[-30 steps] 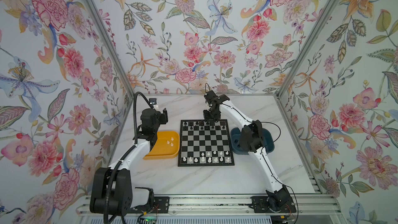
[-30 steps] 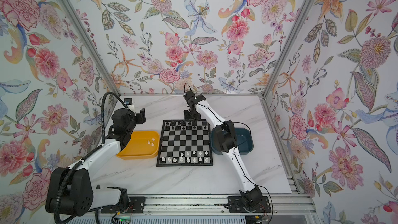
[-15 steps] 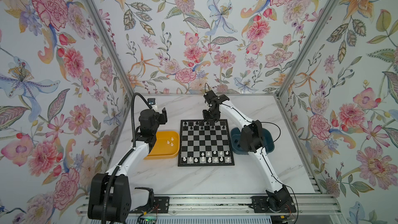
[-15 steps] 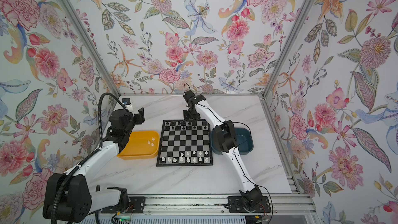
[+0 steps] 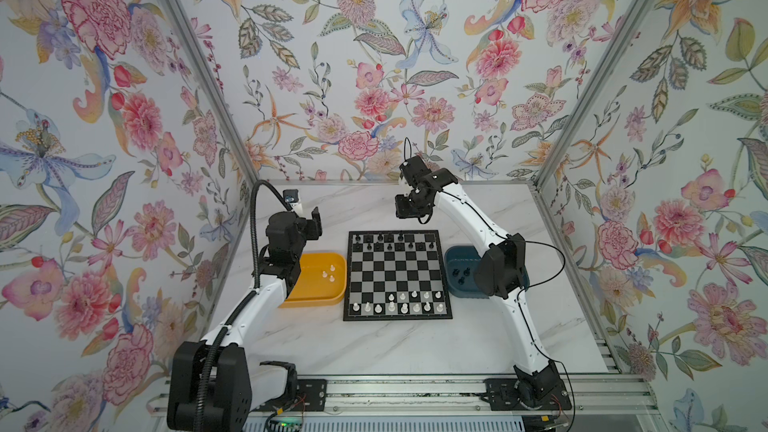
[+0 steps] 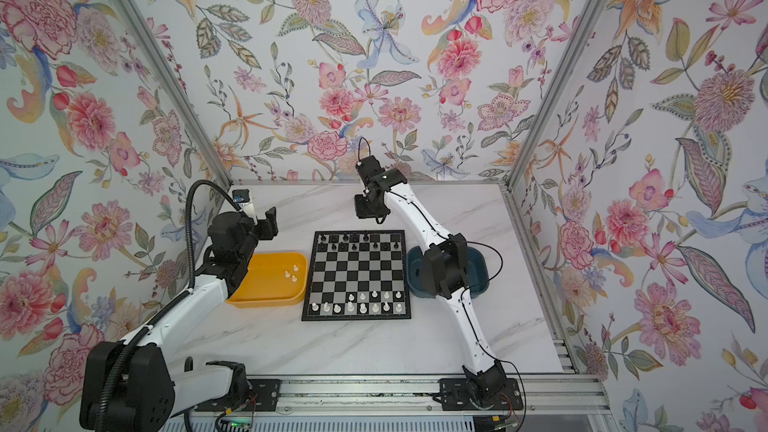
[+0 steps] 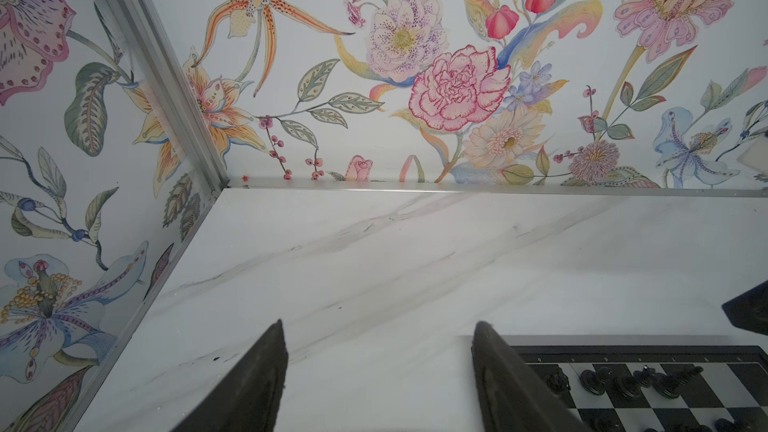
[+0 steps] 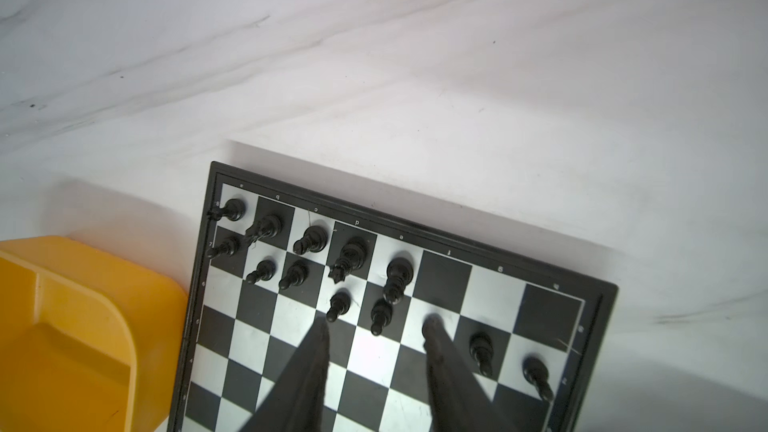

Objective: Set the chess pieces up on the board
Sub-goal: 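Open the right gripper to release the black piece and raise it, then move the right gripper over the teal tray and lower onto a black piece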

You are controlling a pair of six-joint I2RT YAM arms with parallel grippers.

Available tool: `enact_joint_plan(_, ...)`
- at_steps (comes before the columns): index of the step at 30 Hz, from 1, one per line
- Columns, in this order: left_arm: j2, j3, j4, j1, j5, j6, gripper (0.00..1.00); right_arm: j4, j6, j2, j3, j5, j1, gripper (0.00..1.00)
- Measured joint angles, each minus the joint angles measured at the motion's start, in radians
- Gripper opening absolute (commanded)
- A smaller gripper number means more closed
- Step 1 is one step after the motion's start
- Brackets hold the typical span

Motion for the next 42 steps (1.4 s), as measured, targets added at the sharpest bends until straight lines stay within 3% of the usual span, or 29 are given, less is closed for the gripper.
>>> enact_joint_plan(6,-0.001,0.000,0.000,0.000,0.003,-0.001,0.72,0.026,-0.017,-0.203,-0.185,0.067,-0.014,0.40)
enact_joint_plan(14,-0.010,-0.008,0.008,0.000,0.024,-0.010,0.71,0.145,-0.006,-0.566,-0.638,0.114,-0.113,0.39)
enact_joint_plan(20,0.011,-0.008,0.008,0.000,0.034,-0.029,0.70,0.183,0.032,-0.733,-0.925,0.134,-0.198,0.34)
enact_joint_plan(32,0.075,0.030,0.008,-0.002,0.034,-0.036,0.70,0.203,0.061,-0.823,-1.228,0.135,-0.275,0.33)
enact_joint_plan(42,0.092,0.043,0.008,-0.013,0.052,-0.043,0.70,0.295,0.061,-0.728,-1.262,0.092,-0.278,0.29)
